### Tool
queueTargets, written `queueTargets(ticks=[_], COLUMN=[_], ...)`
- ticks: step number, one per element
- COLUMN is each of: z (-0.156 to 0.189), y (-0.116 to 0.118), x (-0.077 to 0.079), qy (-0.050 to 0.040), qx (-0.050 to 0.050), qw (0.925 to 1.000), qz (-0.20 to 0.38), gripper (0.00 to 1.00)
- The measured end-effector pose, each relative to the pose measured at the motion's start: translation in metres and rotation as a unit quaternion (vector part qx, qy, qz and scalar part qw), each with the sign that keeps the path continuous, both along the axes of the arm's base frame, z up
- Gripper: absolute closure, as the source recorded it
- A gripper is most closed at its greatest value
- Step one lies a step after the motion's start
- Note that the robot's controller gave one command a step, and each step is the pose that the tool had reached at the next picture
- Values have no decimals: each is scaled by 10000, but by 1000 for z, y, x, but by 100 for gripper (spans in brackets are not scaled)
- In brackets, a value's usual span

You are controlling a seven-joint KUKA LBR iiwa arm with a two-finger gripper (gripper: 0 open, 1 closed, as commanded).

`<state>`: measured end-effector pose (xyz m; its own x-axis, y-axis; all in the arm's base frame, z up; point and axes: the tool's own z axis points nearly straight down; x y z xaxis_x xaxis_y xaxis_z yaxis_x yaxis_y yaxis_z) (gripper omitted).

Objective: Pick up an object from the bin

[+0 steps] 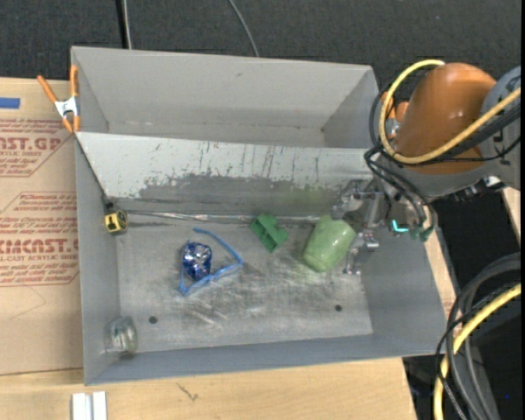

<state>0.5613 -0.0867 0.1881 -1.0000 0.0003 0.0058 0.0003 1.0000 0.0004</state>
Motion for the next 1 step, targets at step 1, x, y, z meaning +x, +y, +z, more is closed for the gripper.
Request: queueTargets(ticks=[1], z=[-112], y=[-2], x=[10], qy=[-24], qx=[5], qw=[9997], qz=[-237], gripper=[0])
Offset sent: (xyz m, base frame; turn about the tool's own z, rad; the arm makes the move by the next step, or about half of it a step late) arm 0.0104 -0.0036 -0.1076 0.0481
